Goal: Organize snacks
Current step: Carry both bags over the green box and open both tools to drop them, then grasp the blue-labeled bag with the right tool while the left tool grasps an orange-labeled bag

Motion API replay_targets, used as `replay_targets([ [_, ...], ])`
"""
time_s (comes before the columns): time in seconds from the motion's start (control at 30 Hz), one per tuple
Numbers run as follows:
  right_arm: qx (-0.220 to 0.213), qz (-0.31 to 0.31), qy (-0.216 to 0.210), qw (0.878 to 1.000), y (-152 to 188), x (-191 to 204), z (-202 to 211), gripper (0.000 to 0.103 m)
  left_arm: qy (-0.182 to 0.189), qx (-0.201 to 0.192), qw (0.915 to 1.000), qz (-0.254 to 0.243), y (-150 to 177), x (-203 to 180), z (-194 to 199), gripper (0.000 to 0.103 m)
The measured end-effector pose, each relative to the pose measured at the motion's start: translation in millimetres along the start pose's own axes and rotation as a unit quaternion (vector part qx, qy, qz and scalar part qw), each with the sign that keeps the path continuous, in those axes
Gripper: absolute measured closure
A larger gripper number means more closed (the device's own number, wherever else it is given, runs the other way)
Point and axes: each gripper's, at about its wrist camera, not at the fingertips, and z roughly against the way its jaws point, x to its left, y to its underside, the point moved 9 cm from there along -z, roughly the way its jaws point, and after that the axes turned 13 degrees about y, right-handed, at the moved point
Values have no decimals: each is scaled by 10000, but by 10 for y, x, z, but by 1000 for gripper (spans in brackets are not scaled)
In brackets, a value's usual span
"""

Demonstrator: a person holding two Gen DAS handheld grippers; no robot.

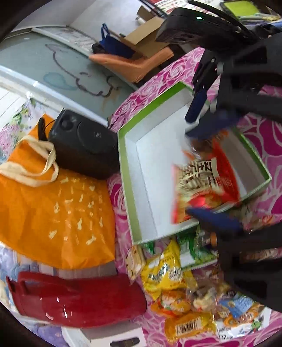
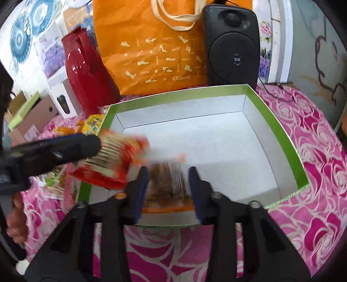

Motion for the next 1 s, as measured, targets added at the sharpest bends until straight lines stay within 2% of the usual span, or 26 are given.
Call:
replay_targets([
  [0.03,-67,82,90,9999,-7,2,-2,13,-251,-193,9995,-48,-37,44,87,7],
  [0.07,-137,138,143,9997,-15,5,10,3,-388,-321,9987,-91,-65,70,141,6],
  [0.1,-231,192,164,9994,-28,10,31,1,-481,-401,9980,-118,-83,101,202,6],
  [0.23,-207,255,207,9992,-37,22,54,1,-516,-511,9973,101,-105,240,381,6],
  [0.37,-228,175,87,9995,-37,93,184,1,-664,-793,9943,270,-61,373,719,6],
  [0.57,-455,233,-136,9986,-109,281,565,1,-1118,-990,9876,493,136,596,1222,6],
  [0.73,-591,277,-375,9972,-73,464,901,1,-1255,-861,9853,775,457,747,1481,6],
  [0.83,-651,325,-789,9942,11,646,1074,1,-1280,-754,9850,879,719,796,1575,6],
  [0.9,-608,476,-970,9923,105,788,1117,1,-1347,-621,9851,867,931,837,1610,6],
  [1.0,-471,828,-986,9906,264,1017,1070,1,-1419,-414,9849,901,1211,914,1640,6],
])
